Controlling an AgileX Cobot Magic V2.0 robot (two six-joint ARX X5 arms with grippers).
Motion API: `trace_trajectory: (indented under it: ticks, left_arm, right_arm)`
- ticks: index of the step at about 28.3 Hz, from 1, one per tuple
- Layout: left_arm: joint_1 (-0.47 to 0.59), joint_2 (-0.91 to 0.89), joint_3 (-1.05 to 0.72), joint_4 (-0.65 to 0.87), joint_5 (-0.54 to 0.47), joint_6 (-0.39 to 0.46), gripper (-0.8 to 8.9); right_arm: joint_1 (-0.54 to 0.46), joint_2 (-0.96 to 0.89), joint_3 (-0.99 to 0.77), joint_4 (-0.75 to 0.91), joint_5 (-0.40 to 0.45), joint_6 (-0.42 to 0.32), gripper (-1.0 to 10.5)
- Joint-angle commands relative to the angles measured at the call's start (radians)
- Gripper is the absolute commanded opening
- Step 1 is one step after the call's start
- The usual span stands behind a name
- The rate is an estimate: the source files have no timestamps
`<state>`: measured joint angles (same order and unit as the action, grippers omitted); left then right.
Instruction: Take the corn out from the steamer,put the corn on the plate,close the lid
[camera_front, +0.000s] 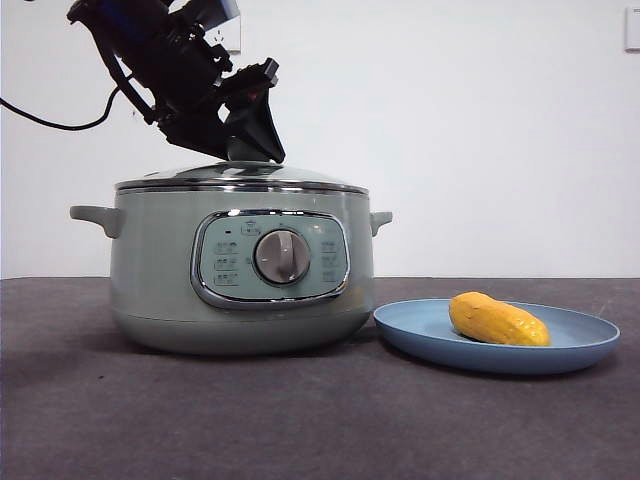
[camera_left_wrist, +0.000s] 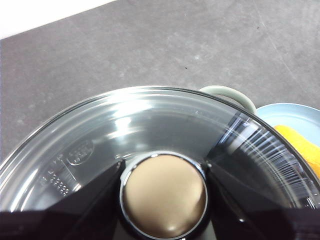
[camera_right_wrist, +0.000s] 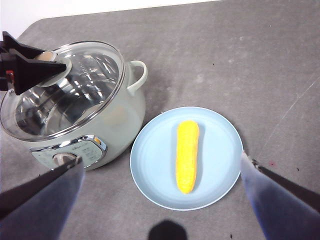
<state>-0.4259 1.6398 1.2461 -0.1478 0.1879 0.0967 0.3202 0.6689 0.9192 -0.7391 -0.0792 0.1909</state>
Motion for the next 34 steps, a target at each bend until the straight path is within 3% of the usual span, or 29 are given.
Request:
trace_trajectory:
  ticks: [1, 8, 10, 11, 13, 25, 34]
  left_arm:
    - [0.0, 0.013, 0.005, 0.004, -0.003, 0.013, -0.08]
    - [0.0, 0.027, 0.005, -0.029, 0.001, 0.012, 0.26]
    - [0.0, 0.027, 0.005, -0.029, 0.001, 0.012, 1.73]
    - [0.0, 0.027, 0.005, -0.029, 0.001, 0.012, 3.17]
    - [0.0, 0.027, 0.005, -0.029, 0.0, 0.012, 5.02]
    - [0.002, -0.018, 0.006, -0.028, -0.002, 0.011, 5.12]
    - [0.002, -0.186, 0.006, -0.122, 0.002, 0.007, 5.12]
  right_arm:
    - [0.002, -0.002, -0.008, 0.004, 0.0, -0.005, 6.0]
    - [0.002, -0.002, -0.008, -0.002, -0.001, -0.005, 6.0]
    - [0.002, -0.002, -0.008, -0.004, -0.001, -0.006, 6.0]
    - [0.002, -0.002, -0.008, -0.004, -0.001, -0.008, 6.0]
    - [0.002, -0.002, -0.008, -0.004, -0.001, -0.008, 6.0]
    - [0.002, -0.002, -0.008, -0.047, -0.001, -0.025, 6.0]
    - [0.002, -0.002, -0.008, -0.058, -0.028, -0.059, 6.0]
